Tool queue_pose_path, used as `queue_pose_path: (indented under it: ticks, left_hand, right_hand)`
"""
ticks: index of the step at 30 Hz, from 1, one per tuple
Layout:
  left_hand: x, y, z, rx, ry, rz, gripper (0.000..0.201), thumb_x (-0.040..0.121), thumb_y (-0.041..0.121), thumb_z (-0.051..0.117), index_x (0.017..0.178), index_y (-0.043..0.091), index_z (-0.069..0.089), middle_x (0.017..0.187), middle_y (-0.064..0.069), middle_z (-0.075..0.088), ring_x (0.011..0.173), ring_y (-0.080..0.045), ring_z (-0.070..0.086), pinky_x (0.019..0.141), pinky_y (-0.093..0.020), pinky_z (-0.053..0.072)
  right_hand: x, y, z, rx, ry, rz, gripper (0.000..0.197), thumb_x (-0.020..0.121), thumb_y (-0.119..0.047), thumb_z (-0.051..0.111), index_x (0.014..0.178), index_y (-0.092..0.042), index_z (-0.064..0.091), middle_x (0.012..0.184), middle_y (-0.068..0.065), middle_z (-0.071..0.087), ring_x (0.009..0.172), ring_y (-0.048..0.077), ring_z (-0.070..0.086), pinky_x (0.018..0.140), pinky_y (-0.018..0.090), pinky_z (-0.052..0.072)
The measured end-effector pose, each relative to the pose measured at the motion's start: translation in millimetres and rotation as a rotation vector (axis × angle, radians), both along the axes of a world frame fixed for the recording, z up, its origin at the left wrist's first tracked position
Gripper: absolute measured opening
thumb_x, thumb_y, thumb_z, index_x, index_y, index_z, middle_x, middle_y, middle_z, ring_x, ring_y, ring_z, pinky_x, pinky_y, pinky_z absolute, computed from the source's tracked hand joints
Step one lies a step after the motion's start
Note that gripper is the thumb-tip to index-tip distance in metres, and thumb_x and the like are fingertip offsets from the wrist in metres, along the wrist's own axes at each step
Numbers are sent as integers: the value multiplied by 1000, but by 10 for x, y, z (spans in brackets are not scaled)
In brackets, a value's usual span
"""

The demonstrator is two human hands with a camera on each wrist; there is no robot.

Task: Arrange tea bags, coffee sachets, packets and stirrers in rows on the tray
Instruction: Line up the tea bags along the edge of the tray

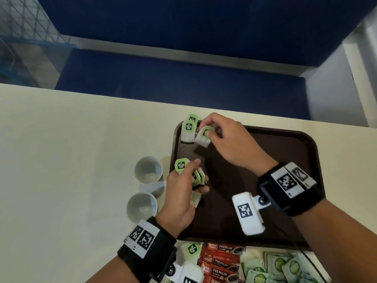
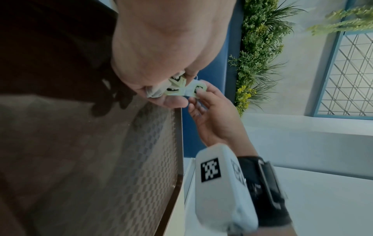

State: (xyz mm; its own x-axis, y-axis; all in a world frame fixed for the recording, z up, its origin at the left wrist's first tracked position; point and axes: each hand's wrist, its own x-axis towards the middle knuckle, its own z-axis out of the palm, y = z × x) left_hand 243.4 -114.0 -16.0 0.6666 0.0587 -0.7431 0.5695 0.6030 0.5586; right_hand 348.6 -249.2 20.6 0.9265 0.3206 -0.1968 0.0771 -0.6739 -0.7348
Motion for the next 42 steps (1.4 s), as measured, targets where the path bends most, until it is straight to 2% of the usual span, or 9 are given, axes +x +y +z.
queue_pose_path:
  ticks: [6, 11, 17, 25, 31, 33, 36, 39, 42]
  left_hand:
    - [-58, 4, -2, -11, 7, -19, 16, 98, 20, 76, 100, 7, 67, 78, -9, 66, 68, -19, 65, 51, -30, 50]
    - [-60, 18, -20, -10, 22, -16, 20, 97, 21, 78, 103, 5, 66, 79, -10, 66, 68, -19, 65, 50, -30, 50]
    - [-46, 25, -25, -17, 19, -28, 21, 97, 21, 77, 105, 5, 66, 77, -8, 66, 66, -17, 65, 50, -29, 51]
    - [-15, 28, -25, -12, 22, -30, 20, 97, 21, 77, 102, 5, 66, 77, -9, 65, 66, -17, 65, 49, -28, 50]
    - [-21, 43, -21, -46, 8, -21, 17, 98, 22, 76, 99, 7, 68, 80, -8, 66, 66, -18, 65, 49, -28, 50]
    - [-8, 44, 5, -76, -6, -16, 18, 100, 26, 74, 95, 9, 70, 81, -8, 66, 66, -18, 64, 48, -27, 48]
    - [14, 50, 37, -106, -31, -17, 28, 102, 36, 70, 101, 8, 71, 83, -9, 65, 65, -19, 61, 47, -27, 43]
    - [19, 62, 39, -116, -47, -39, 36, 103, 42, 68, 109, 7, 75, 89, -11, 67, 66, -17, 59, 47, -26, 41]
    - [28, 61, 41, -111, -57, -64, 46, 103, 46, 67, 114, 3, 74, 93, -15, 68, 68, -17, 62, 50, -26, 44]
  right_hand:
    - [141, 313, -196, -78, 103, 110, 13, 107, -19, 63, 119, -22, 67, 106, -8, 70, 95, 6, 64, 82, 23, 47]
    - [188, 379, -383, -121, -3, 50, 13, 106, -16, 64, 117, -21, 69, 116, -4, 58, 101, 12, 59, 94, 31, 51]
    - [201, 359, -510, -87, -74, 2, 18, 106, -16, 65, 122, -23, 68, 116, -5, 48, 92, 2, 56, 91, 27, 52]
    - [216, 386, -519, -53, -111, 22, 21, 104, -17, 67, 124, -25, 66, 115, -6, 46, 84, 5, 57, 87, 30, 55]
    - [112, 272, -478, 6, -121, -188, 23, 104, -13, 65, 124, -24, 64, 119, -6, 52, 101, 5, 58, 88, 18, 49]
    - [30, 209, -413, 73, -57, -218, 15, 102, -15, 67, 115, -24, 69, 112, -7, 63, 100, 4, 62, 89, 20, 51]
    - [-150, 94, -182, 256, 213, -173, 4, 102, -27, 71, 104, -24, 73, 98, -6, 74, 83, 6, 68, 77, 24, 53]
    - [-308, -42, 48, 271, 385, -4, 20, 94, -40, 79, 100, -21, 75, 96, 1, 76, 78, 5, 66, 72, 21, 50]
    - [-403, -142, 155, 239, 446, 101, 34, 81, -43, 91, 101, -22, 72, 96, 8, 73, 80, 11, 64, 79, 30, 54]
